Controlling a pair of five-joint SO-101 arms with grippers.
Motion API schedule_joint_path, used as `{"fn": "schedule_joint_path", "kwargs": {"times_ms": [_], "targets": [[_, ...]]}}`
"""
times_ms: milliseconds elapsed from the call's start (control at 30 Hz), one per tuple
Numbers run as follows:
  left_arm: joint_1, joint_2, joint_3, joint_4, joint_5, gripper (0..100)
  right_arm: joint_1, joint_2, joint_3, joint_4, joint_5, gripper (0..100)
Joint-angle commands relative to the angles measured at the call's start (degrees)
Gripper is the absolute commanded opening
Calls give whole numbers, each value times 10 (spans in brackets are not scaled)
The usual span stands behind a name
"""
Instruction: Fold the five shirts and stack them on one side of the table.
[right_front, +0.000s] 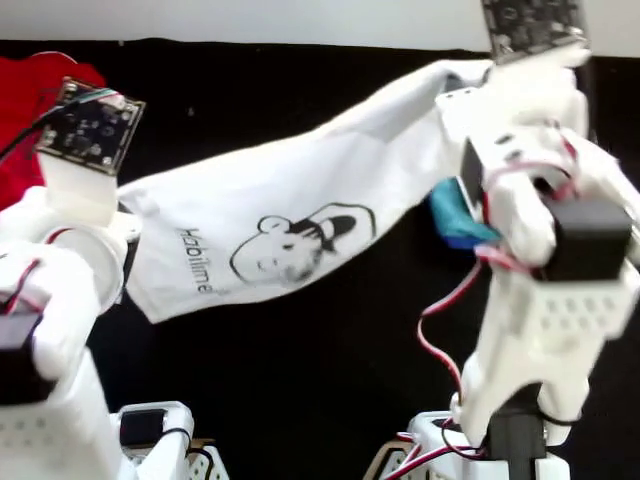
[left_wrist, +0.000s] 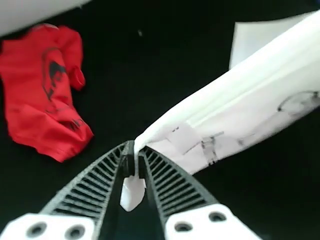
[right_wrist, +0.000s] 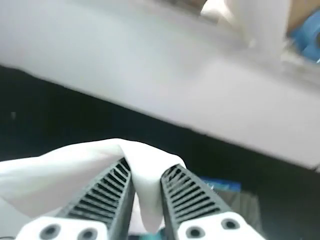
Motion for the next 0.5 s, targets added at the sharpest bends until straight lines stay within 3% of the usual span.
{"fn": "schedule_joint_path", "kwargs": {"times_ms": [0, 467], "targets": [[3, -7, -71, 0, 5, 8, 17, 0, -102, 0, 14, 5], [-4, -6, -196, -18, 4, 8, 54, 0, -244, 1, 11, 5]]}}
